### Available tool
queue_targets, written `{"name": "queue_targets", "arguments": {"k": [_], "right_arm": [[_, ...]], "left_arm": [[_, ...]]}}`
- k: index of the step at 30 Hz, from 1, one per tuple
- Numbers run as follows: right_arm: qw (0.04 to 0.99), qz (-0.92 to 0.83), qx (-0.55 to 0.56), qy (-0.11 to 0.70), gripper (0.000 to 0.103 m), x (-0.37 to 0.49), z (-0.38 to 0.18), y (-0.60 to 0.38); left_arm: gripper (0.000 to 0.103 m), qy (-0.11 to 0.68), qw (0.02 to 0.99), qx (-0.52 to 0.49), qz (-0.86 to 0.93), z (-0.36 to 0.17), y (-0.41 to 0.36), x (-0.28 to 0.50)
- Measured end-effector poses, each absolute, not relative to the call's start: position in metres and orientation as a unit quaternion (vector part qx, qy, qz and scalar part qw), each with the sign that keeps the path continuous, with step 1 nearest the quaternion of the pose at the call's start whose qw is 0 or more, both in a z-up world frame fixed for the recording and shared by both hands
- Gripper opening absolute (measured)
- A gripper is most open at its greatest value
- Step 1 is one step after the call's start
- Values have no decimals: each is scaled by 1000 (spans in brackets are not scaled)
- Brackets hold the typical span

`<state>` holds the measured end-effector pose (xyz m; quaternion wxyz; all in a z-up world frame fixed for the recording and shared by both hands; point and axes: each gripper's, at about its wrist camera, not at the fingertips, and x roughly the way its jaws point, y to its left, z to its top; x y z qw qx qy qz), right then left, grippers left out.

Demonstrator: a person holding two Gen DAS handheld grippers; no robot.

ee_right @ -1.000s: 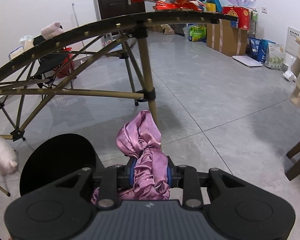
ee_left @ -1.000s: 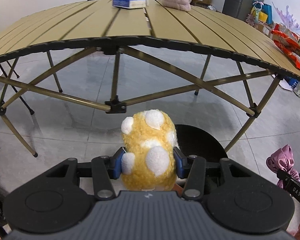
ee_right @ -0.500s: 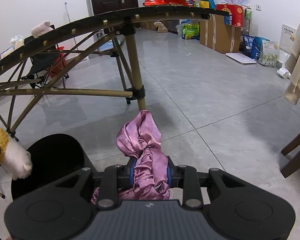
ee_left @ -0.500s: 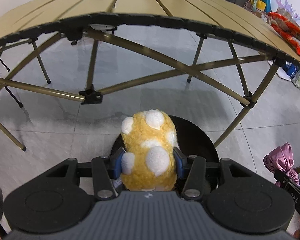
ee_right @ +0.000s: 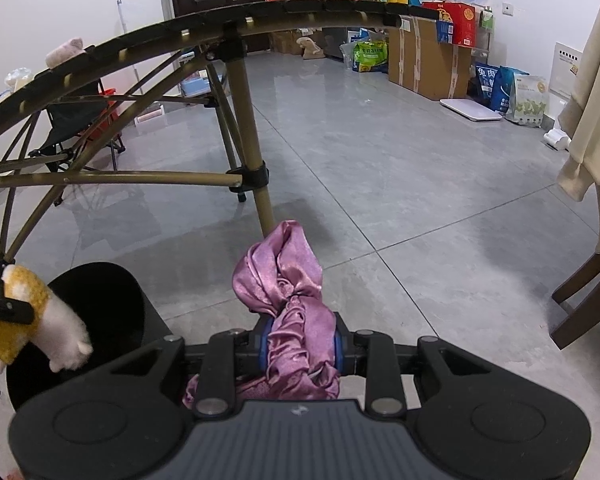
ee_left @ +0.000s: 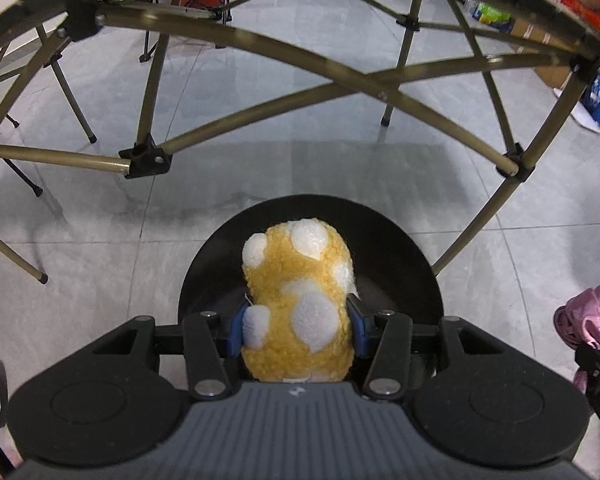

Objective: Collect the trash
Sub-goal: 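Carry the yellow plush and pink cloth with both tools over the black bin, then open the left tool to drop the yellow plush into the bin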

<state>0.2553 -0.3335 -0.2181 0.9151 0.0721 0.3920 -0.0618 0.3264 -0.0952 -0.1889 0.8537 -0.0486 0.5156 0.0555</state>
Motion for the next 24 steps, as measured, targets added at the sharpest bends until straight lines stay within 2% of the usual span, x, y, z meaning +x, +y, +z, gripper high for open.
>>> {"name": "queue_targets", "arguments": {"k": [6,7,9,10,24], "right_arm": [[913,-65,73,397,27,261,-220,-332],[913,-65,73,397,27,261,-220,-331],[912,-64,72,398,27,262,-220,-330],[912,-64,72,398,27,263,-220,-329],[911,-58,68,402,27,261,-220,-330]], "left_arm": [[53,526,847,-44,61,-194,-96,328],[59,526,847,-44,60,-194,-96,328],[82,526,848,-45,58,-193,-97,328],[102,525,848,-47,58,-192,-97,328],[103,525,848,-38,60,-188,-93,323]]}}
